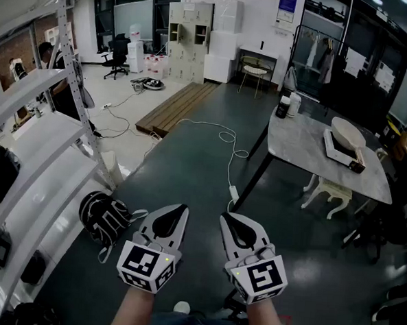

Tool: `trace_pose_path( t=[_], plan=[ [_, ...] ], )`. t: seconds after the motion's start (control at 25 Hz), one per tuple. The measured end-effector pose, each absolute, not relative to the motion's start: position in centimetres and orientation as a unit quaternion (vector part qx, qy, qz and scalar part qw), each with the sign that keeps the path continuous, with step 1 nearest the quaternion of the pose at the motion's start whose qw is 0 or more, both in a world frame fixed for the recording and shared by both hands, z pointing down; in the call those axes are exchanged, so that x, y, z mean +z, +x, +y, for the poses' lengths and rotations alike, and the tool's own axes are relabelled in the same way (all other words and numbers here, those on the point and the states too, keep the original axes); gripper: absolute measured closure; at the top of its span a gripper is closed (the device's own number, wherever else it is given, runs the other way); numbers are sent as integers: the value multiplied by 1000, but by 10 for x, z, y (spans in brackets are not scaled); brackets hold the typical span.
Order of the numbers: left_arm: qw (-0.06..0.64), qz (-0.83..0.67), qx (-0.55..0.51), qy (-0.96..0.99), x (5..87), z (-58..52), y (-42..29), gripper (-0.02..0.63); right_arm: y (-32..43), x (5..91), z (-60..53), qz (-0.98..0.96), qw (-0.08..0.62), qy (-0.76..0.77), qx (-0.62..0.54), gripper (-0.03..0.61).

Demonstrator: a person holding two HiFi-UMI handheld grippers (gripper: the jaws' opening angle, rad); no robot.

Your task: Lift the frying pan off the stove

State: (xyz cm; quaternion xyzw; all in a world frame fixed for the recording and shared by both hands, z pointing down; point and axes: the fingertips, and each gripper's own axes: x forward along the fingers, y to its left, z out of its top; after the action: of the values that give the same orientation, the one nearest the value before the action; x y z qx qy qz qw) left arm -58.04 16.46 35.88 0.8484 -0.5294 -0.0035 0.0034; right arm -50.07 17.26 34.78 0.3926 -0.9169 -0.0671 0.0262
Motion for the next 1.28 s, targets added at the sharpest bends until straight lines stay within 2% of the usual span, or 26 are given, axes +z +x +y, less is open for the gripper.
trace_pose_path(
  t=[0.24,0.6,1.28],
  plan=[
    [5,-535,-6,845,357,146,-557,603,-471,352,154,-916,39,394,-64,554],
    [0,-520,3,854,348,102,-479,603,-400,350,111,-922,29,386,-20,554],
    [6,-462,7,887,356,8,-247,602,-171,343,37,-900,26,435,-27,551]
  ],
)
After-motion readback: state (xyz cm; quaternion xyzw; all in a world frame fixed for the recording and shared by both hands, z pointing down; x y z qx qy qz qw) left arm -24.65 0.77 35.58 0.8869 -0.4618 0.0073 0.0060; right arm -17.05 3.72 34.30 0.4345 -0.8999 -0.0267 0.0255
